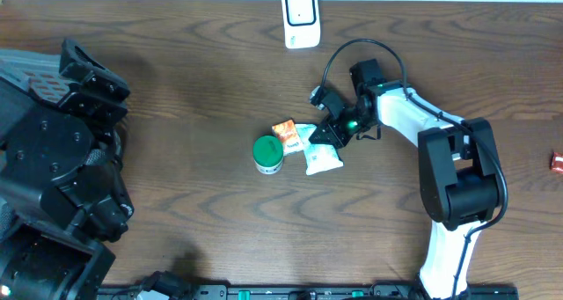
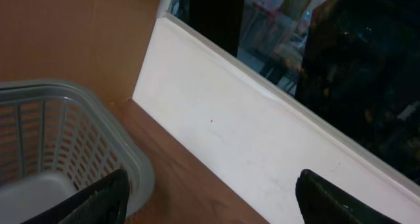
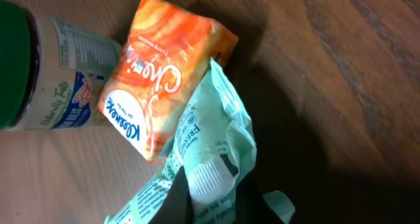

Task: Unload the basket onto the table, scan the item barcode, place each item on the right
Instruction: 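Regrasp the wipe pack at its end with the right gripper, then lift the wipe pack and hold it under the white scanner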

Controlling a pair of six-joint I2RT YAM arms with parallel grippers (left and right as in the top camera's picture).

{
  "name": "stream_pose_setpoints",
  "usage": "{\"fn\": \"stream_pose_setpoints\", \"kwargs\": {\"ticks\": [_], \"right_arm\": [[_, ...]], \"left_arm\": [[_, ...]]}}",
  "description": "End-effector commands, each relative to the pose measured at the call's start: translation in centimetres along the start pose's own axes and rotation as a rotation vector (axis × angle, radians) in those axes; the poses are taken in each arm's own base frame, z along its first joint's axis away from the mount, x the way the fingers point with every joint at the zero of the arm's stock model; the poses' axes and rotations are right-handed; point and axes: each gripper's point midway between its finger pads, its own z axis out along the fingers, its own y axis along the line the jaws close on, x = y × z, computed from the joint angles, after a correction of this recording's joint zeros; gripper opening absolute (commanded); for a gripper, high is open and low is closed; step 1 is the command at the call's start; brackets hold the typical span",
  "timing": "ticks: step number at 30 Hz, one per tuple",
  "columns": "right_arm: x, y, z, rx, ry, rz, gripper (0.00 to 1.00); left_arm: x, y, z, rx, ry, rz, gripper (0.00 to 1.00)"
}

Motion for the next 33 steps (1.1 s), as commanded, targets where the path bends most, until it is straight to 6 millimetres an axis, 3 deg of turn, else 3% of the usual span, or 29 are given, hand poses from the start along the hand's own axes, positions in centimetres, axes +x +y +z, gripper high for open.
{"fn": "stream_pose_setpoints", "kwargs": {"ticks": [1,11,16,20,25,28,33], "right_arm": [[2.5,-1.9,0.5,0.045,0.068,0.124,0.01],[-3.1,0.4,-5.7,-0.061,-0.122,0.29,0.01],[-6.6,3.1,-10.2,-0.043,-0.232,0.25,0.02],[-9.0,6.5,-14.9,-0.001,-0.339,0.175,0.01],[-11.4,10.1,-20.7,0.162,-0.481,0.006,0.02],[-13.4,9.4,-23.6,0.402,-0.567,-0.068,0.02],[-17.5,5.6,-27.2,0.837,-0.703,-0.109,0.02]], "left_arm": [[-0.4,0.3,-0.1,-0.014,-0.014,0.009,0.82],[-0.4,0.3,-0.1,-0.014,-0.014,0.009,0.81],[-0.4,0.3,-0.1,-0.014,-0.014,0.009,0.82],[-0.4,0.3,-0.1,-0.014,-0.014,0.009,0.81],[-0.4,0.3,-0.1,-0.014,-0.014,0.009,0.82],[-0.4,0.3,-0.1,-0.014,-0.014,0.009,0.81],[-0.4,0.3,-0.1,-0.014,-0.014,0.009,0.82]]}}
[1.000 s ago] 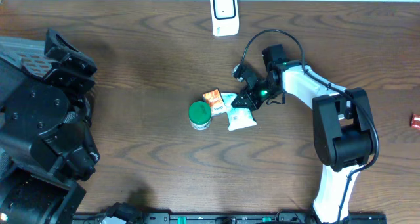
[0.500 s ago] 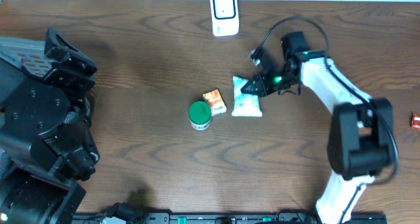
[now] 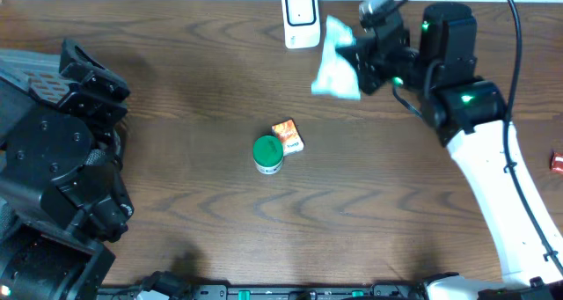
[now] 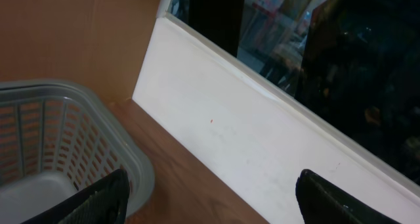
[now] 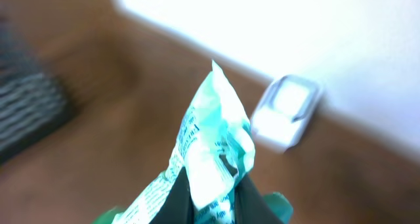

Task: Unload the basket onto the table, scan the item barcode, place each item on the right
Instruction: 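Lift the wipe pack and hold it under the white scanner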

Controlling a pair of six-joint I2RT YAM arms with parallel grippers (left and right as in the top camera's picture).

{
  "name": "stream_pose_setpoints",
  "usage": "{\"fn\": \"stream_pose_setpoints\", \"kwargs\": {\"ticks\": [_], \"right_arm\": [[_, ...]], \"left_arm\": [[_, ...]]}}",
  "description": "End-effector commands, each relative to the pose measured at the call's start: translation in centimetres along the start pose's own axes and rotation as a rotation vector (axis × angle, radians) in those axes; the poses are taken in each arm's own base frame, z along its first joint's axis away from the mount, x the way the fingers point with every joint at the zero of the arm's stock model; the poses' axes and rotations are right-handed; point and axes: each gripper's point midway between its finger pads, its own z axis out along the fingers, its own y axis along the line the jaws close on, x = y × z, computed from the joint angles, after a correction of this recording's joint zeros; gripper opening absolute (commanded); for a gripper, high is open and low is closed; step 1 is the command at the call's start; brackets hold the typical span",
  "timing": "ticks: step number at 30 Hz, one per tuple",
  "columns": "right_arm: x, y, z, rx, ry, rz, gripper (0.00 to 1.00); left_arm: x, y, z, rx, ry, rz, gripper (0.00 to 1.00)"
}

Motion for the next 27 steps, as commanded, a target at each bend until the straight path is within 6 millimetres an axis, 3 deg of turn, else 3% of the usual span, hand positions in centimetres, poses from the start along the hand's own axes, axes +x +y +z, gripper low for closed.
{"fn": "stream_pose_setpoints", "kwargs": {"ticks": [1,6,12,18,27], "right_arm": [[-0.4,-5.1,1.7,0.366,-0.001,-0.081,0.02],[-2.2,-8.2,6.0,0.56,-0.116,-0.258,0.02],[-1.9,-10.0,11.1,0.642,-0.23,-0.461,0.01],[-2.4,-9.9,13.4,0.706,-0.393,-0.571,0.01],[1.2,-8.2,20.7,0.683,-0.251,-1.001,0.01]], "left_arm": [[-0.4,0.3,-0.1,-0.015,-0.014,0.01,0.81],[-0.4,0.3,-0.1,-0.015,-0.014,0.01,0.82],[-0.4,0.3,-0.1,-0.015,-0.014,0.01,0.82],[-0.4,0.3,-0.1,-0.014,-0.014,0.009,0.81],[-0.4,0.3,-0.1,-0.015,-0.013,0.01,0.81]]}}
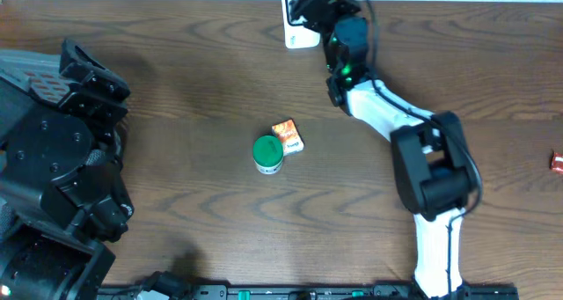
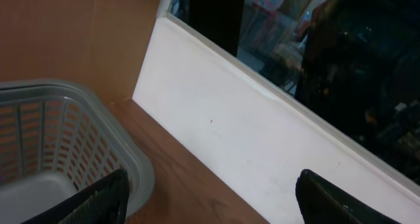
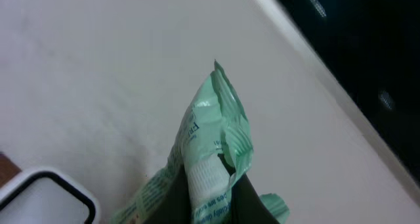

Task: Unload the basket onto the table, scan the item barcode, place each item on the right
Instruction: 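Lift the wipe pack and hold it under the white scanner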

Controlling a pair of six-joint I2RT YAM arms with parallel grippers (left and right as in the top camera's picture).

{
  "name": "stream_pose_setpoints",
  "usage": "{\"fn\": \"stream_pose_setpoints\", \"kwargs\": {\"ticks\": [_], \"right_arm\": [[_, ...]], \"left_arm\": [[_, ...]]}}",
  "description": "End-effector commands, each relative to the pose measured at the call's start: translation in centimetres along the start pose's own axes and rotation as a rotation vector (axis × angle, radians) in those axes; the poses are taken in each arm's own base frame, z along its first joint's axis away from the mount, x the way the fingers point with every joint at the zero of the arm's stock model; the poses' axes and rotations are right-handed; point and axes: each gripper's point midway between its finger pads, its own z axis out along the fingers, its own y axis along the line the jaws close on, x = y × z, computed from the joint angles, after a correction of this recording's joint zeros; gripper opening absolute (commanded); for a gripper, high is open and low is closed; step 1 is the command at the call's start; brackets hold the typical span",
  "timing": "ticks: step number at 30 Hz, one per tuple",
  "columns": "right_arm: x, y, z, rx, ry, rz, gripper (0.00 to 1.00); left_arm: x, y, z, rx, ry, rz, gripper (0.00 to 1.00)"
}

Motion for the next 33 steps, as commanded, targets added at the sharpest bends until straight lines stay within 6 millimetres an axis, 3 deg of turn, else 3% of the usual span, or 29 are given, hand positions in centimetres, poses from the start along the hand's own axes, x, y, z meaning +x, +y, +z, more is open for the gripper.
{"fn": "stream_pose_setpoints", "kwargs": {"ticks": [1,8,13,17,21,27,33], "right_arm": [[-0.8,3.0,1.3,-0.023,-0.046,-0.259,0.01],[1.8,9.1,3.1,-0.087,-0.034,-0.509,0.01],[4.1,14.4,2.2,-0.197,-0.014,-0.666,0.01],[4.7,17.0,1.3,-0.269,0.013,-0.713,0.01],[4.1,18.9,0.5,-0.316,0.026,-0.714,0.01],[6.7,22.5,-2.0,-0.474,0.167,-0.741,0.01],[5.6,21.9,-2.0,-0.437,0.192,-0.676,0.01]], "left_arm": [[-0.4,0.3,-0.1,-0.015,-0.014,0.009,0.82],[-0.4,0.3,-0.1,-0.015,-0.014,0.009,0.82],[-0.4,0.3,-0.1,-0.015,-0.014,0.009,0.82],[-0.4,0.3,-0.1,-0.015,-0.014,0.009,0.81],[-0.4,0.3,-0.1,-0.014,-0.014,0.009,0.82],[-0.4,0.3,-0.1,-0.014,-0.014,0.009,0.81],[-0.4,0.3,-0.1,-0.015,-0.014,0.009,0.81]]}}
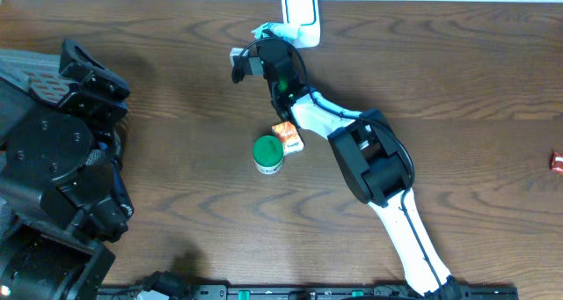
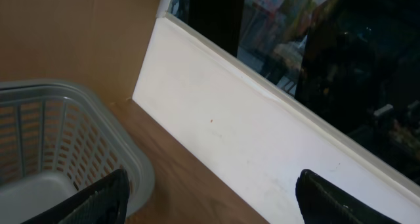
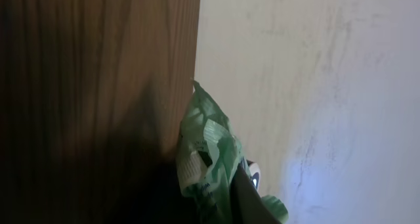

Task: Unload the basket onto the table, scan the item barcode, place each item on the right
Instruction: 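Lift the wipe pack and hold it under the white scanner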

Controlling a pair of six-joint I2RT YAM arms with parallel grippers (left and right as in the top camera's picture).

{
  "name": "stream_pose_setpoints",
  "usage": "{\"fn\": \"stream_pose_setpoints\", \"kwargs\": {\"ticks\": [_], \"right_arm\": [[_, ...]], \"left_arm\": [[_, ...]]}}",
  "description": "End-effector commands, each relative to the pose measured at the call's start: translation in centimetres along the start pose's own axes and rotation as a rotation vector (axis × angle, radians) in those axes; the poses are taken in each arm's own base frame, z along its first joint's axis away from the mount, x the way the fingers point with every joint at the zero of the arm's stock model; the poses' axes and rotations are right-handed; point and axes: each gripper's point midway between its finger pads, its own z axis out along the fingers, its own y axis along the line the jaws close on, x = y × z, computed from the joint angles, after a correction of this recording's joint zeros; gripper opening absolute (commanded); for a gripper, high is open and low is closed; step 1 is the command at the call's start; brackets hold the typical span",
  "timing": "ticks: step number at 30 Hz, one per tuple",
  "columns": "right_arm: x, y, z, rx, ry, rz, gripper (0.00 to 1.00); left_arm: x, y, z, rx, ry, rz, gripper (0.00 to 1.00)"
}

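A pale green packet hangs just left of the white scanner at the table's far edge. My right gripper is shut on it. In the right wrist view the crumpled packet stands up from the dark fingers, with a sliver of the scanner behind it and the white wall beyond. My left gripper is open and holds nothing. It sits far off at the table's left end, and its arm is folded there.
A green-lidded jar and an orange tissue pack lie mid-table, under the right arm's reach. A grey basket sits at the left end by the left arm. A small red item lies at the right edge.
My right gripper, still shut on the green packet, has gone from over the scanner to its left side and has turned. The left arm has not moved.
My right gripper was shut on the green packet as it lay on the table beside the orange pack and the jar. Then it held the packet in the air right of the scanner, then over the scanner. Now the packet is at the scanner's left.
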Motion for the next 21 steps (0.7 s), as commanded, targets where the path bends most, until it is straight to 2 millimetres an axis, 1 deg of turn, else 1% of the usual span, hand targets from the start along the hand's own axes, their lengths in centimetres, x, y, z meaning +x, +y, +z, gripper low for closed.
{"fn": "stream_pose_setpoints", "kwargs": {"ticks": [1,3,5,8,12,13,14,16,18,21], "right_arm": [[0.8,1.8,0.1,-0.038,0.034,0.053,0.01],[1.0,0.0,-0.4,-0.023,0.048,0.056,0.01],[1.3,-1.3,-0.9,-0.023,0.063,0.036,0.01],[2.5,-2.6,-2.0,-0.071,0.109,-0.032,0.01],[4.4,-4.4,-4.2,-0.143,0.187,-0.061,0.01],[4.8,-5.1,-4.8,-0.149,0.197,-0.047,0.01],[5.3,-6.6,-5.7,-0.151,0.208,-0.012,0.01],[5.9,-8.4,-6.9,-0.146,0.219,0.027,0.01],[7.3,-10.4,-8.4,-0.148,0.239,0.059,0.01],[10.7,-13.3,-10.5,-0.128,0.315,0.129,0.01]], "left_arm": [[-0.4,0.3,-0.1,-0.015,-0.014,0.01,0.81],[-0.4,0.3,-0.1,-0.015,-0.014,0.009,0.81],[-0.4,0.3,-0.1,-0.014,-0.014,0.009,0.81],[-0.4,0.3,-0.1,-0.015,-0.014,0.01,0.82],[-0.4,0.3,-0.1,-0.015,-0.014,0.009,0.81],[-0.4,0.3,-0.1,-0.015,-0.014,0.009,0.82],[-0.4,0.3,-0.1,-0.015,-0.014,0.009,0.82],[-0.4,0.3,-0.1,-0.015,-0.014,0.009,0.81],[-0.4,0.3,-0.1,-0.015,-0.014,0.009,0.82],[-0.4,0.3,-0.1,-0.015,-0.014,0.009,0.81]]}}
